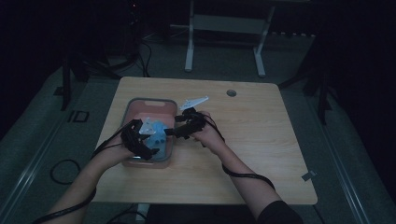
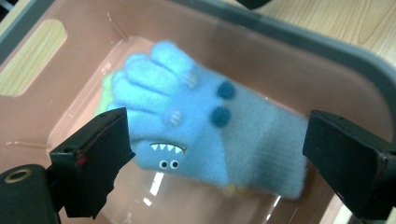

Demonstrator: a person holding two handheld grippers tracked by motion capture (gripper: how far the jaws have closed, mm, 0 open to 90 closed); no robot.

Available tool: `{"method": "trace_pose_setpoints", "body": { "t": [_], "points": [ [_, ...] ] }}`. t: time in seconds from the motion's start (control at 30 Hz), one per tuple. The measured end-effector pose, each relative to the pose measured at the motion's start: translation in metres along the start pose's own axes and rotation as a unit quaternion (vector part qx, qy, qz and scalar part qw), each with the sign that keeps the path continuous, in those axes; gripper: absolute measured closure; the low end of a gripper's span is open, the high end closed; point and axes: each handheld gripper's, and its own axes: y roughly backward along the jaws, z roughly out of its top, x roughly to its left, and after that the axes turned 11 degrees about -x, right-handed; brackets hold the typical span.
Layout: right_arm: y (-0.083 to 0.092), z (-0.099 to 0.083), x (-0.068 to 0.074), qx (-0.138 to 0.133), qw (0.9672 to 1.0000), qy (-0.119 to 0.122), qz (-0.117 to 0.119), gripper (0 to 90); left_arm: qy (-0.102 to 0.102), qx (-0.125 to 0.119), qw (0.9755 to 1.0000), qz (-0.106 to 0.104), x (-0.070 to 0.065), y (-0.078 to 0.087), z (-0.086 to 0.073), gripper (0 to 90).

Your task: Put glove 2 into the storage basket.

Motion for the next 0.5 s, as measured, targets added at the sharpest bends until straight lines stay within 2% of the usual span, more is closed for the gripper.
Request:
{"method": "trace_pose_setpoints", "body": {
  "t": [0.03, 0.1, 0.33, 0.5],
  "points": [
    [0.001, 0.000, 0.001, 0.001, 1.0000, 0.006, -0.001, 18.2, 0.004, -0.006, 1.0000, -0.004, -0.001, 0.001, 0.002, 8.0],
    [0.005, 0.000, 0.000, -0.003, 1.0000, 0.005, 0.006, 18.3, 0.000, -0.013, 0.9999, 0.004, -0.003, 0.000, 0.004, 8.1],
    [0.014, -0.003, -0.002, -0.001, 0.9999, 0.011, 0.009, 18.3, 0.001, -0.039, 0.9992, 0.005, -0.005, 0.002, 0.014, 7.8],
    [0.022, -0.006, -0.003, -0.001, 0.9998, 0.020, 0.009, 18.3, 0.006, -0.045, 0.9990, -0.001, -0.010, -0.001, 0.023, 7.0]
  ]
}}
